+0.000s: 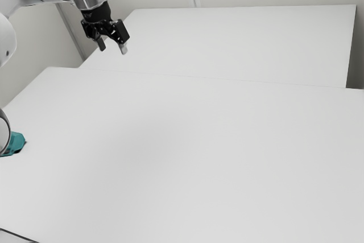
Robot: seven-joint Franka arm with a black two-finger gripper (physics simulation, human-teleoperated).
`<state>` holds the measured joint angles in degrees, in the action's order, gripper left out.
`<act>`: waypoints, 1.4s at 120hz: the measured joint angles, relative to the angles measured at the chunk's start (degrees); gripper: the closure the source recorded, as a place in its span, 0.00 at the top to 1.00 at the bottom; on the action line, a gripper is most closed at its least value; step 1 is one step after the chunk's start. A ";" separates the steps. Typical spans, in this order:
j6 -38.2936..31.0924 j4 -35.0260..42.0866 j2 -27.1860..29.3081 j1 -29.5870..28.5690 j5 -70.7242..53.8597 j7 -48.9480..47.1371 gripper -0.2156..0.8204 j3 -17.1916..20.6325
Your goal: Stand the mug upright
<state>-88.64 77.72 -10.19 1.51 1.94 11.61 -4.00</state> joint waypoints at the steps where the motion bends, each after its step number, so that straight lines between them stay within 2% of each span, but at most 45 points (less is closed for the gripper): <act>1: 0.04 0.00 -0.01 0.00 0.00 -0.05 0.79 -0.01; 42: 0.85 0.69 0.05 0.00 -0.24 -1.43 0.79 -0.62; 49: 1.04 0.76 0.23 0.08 0.26 -1.51 0.79 -2.53; 73: 4.19 0.69 0.85 -1.43 7.68 -0.30 0.79 -13.44; 83: 5.79 0.47 0.54 -6.36 11.29 1.14 0.79 -14.85; 105: 8.24 0.01 -2.15 -19.40 18.84 5.89 0.79 -15.23; 124: 10.06 -2.51 -8.58 -30.79 25.96 12.16 0.79 -15.16; 141: 12.09 -11.30 -17.51 -39.19 31.34 18.19 0.79 -14.54; 149: 12.79 -15.53 -21.55 -42.67 33.03 20.93 0.79 -13.16; 160: 13.34 -20.35 -26.47 -48.42 34.55 24.48 0.79 -8.58; 168: 13.64 -24.63 -29.90 -50.88 35.13 26.83 0.79 -7.44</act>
<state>-75.00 53.09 -40.09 -49.37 37.07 38.44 -11.44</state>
